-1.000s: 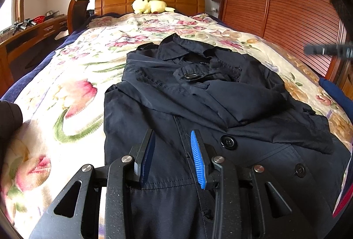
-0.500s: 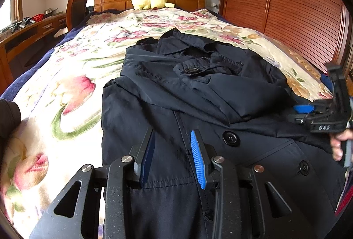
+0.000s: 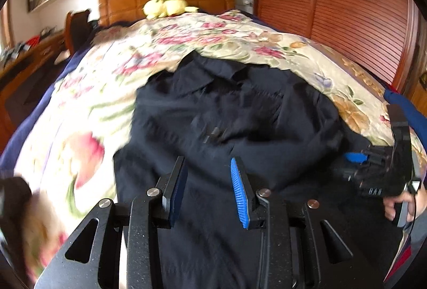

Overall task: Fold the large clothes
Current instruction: 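Move the left gripper down to the coat side edge and close on it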

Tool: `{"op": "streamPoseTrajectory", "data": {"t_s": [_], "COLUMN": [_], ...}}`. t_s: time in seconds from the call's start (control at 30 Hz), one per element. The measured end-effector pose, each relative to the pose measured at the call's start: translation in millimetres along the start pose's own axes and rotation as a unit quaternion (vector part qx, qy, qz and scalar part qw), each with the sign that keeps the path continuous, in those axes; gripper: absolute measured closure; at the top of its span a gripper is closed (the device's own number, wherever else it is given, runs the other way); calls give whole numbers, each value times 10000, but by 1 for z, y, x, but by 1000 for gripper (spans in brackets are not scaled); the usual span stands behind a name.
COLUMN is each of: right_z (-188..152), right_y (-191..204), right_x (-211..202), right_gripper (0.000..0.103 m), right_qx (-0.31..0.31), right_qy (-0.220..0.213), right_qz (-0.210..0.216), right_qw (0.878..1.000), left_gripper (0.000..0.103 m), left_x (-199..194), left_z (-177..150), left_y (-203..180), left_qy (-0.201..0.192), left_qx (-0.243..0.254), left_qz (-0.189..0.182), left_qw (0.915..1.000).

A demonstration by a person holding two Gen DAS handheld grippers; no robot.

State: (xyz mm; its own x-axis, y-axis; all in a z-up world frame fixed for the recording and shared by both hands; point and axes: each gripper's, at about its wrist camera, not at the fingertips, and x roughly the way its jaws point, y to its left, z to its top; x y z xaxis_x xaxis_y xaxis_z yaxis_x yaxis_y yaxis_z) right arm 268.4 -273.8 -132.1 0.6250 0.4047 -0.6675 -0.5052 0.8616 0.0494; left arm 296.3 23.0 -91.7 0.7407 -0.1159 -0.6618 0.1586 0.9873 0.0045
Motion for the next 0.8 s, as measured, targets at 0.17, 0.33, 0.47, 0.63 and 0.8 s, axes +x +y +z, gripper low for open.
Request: {"op": "streamPoseTrajectory", "data": {"t_s": [0.17, 0.33, 0.47, 0.63, 0.8], "right_z": [-4, -5, -5, -4, -4], "right_y": [-4, -3, -2, -2, -2], "right_x": [-4, -5, -6, -6, -6], "right_gripper": [49, 49, 49, 49, 49], "right_qx": [27, 20, 29, 30, 37], "right_qy": [-19, -31, -43, -41, -42], "right_qz": [54, 41, 47, 49, 52], "right_qw": [10000, 10000, 10000, 10000, 10000], "left_gripper": [68, 69, 69, 69, 80], "left_x": [31, 80, 111, 126, 123], "left_z": [42, 52, 50, 48, 41], "left_y": [-28, -46, -53, -58, -62], "left_qy": [160, 643, 970, 1316, 1324], "left_qx": [309, 427, 541, 455, 630], "left_qz": [-47, 25, 158, -50, 82], "left_qw": [9994, 9970, 9937, 9902, 9892]}}
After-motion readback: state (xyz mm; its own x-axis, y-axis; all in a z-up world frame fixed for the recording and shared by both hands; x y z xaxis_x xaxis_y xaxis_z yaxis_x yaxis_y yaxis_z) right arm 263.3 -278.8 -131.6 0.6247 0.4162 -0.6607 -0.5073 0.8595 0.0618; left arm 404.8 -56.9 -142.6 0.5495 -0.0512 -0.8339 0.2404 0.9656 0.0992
